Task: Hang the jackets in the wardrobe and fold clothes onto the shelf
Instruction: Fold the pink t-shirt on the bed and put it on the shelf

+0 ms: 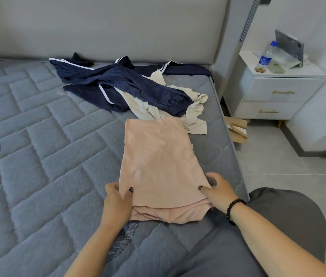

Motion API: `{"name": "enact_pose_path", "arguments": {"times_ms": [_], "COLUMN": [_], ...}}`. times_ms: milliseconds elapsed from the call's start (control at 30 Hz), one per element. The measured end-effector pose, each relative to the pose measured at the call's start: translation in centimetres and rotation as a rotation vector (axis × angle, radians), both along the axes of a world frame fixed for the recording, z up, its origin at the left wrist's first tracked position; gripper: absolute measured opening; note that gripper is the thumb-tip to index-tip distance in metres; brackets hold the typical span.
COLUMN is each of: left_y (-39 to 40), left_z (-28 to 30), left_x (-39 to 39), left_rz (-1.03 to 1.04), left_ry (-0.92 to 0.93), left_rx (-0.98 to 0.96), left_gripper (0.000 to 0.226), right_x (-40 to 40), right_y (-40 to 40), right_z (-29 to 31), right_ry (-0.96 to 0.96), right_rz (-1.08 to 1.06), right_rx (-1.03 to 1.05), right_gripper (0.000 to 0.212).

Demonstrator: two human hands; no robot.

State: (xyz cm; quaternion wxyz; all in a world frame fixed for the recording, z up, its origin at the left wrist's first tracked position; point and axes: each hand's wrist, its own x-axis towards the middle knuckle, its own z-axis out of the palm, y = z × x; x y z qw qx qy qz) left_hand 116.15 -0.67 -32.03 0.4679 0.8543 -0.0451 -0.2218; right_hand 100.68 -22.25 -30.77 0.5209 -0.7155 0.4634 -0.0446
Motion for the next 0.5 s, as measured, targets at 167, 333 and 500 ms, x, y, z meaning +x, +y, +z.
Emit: {"name": "enact_pose_path", "arguments": {"times_ms": [167,333,500], "left_y": [1.2,2.0,0.4], "left_z": [1.5,3.1,4.6], "left_x": [-3.9,-4.7,-1.7], "left_rz": [-0.245,-0.281,-0.071], "left_ry": [-0.186,-0.004,0.358], "left_rx": [0.077,-0.106,-0.381], "left_gripper": [0.066,0.033,0.015], "right_x": [-3.7,-7.0,-5.6], "right_y": [-0.5,-0.9,-0.4], "right_z": [3.6,5.2,6.2], "right_ry": [-0.099,-0.154,-0.381], "right_rz": [-0.049,-0.06,-0.15], "right_rx": [0.302,0.571,0.795], "right_gripper": [0.054,0.027,0.019]}}
